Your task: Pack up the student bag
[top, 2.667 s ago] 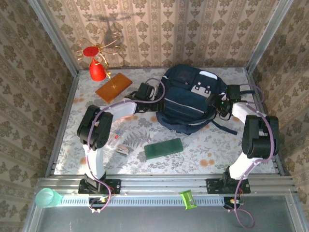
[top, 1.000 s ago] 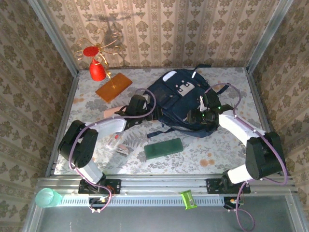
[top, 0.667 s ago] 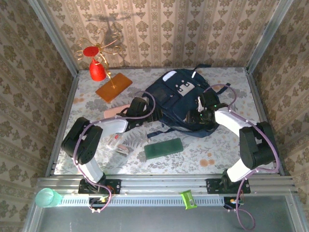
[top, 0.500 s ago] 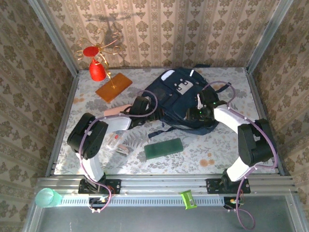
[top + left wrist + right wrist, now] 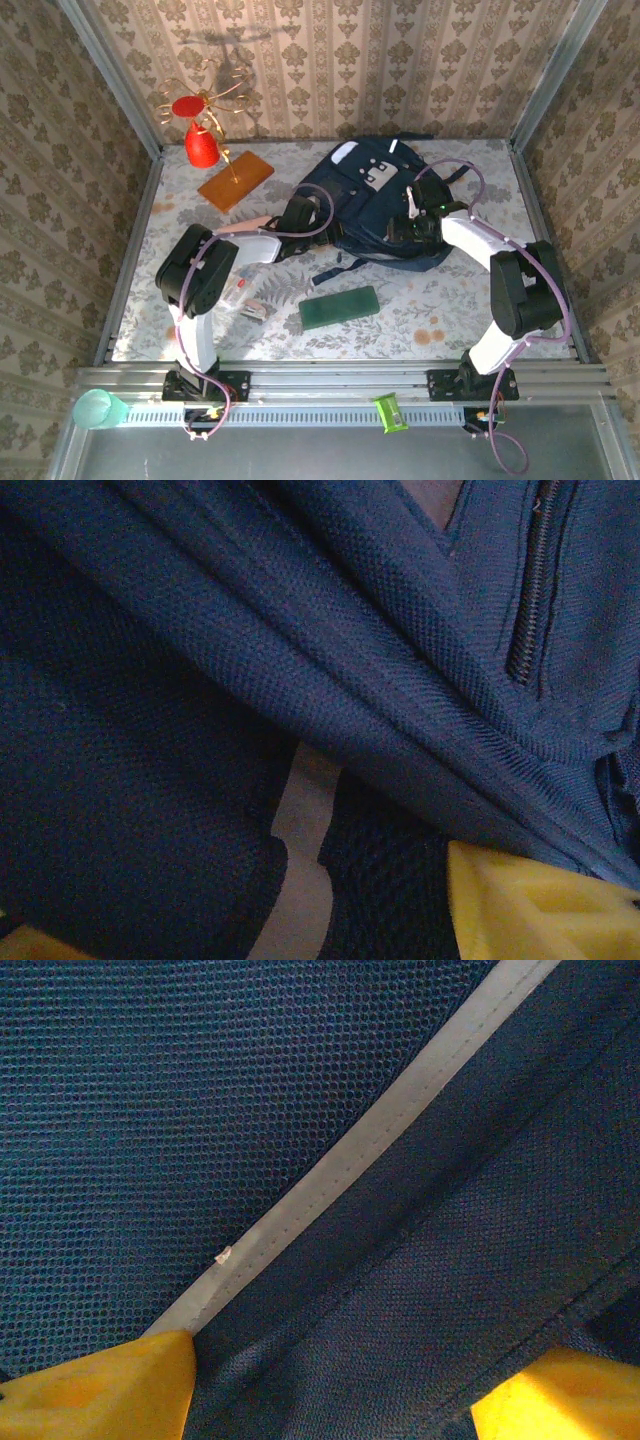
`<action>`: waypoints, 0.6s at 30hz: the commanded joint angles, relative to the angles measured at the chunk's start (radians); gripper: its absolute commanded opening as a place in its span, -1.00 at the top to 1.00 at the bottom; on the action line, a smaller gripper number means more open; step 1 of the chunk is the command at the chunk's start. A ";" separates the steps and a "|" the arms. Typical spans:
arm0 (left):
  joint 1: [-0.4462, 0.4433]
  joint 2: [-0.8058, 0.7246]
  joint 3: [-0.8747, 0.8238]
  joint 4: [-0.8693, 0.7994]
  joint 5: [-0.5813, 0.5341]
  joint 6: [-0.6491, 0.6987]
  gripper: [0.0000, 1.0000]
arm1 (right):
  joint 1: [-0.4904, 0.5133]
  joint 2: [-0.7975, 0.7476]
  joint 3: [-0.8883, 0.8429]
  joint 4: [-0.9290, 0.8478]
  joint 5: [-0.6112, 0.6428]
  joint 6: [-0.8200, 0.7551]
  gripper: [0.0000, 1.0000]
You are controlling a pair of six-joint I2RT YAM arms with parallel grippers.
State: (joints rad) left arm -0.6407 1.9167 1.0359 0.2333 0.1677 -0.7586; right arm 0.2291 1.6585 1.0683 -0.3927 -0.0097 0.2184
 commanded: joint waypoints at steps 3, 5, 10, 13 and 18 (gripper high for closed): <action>-0.005 0.038 0.017 0.041 -0.001 -0.018 0.05 | -0.003 -0.018 0.022 -0.008 0.010 -0.024 -0.43; -0.011 0.038 0.008 0.059 0.005 -0.026 0.22 | -0.002 -0.035 0.022 -0.018 0.009 -0.025 -0.43; -0.028 0.011 -0.025 0.112 0.001 -0.057 0.64 | 0.006 -0.158 0.006 -0.034 0.004 -0.037 -0.43; -0.039 -0.008 -0.029 0.117 -0.002 -0.070 0.81 | 0.021 -0.251 -0.020 -0.042 -0.020 -0.030 -0.43; -0.052 -0.047 -0.045 0.147 -0.011 -0.103 1.00 | 0.117 -0.423 -0.127 -0.009 -0.081 0.021 -0.41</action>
State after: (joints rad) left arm -0.6701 1.9121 1.0111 0.3439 0.1528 -0.8394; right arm 0.2947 1.2915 0.9993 -0.3996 -0.0406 0.2131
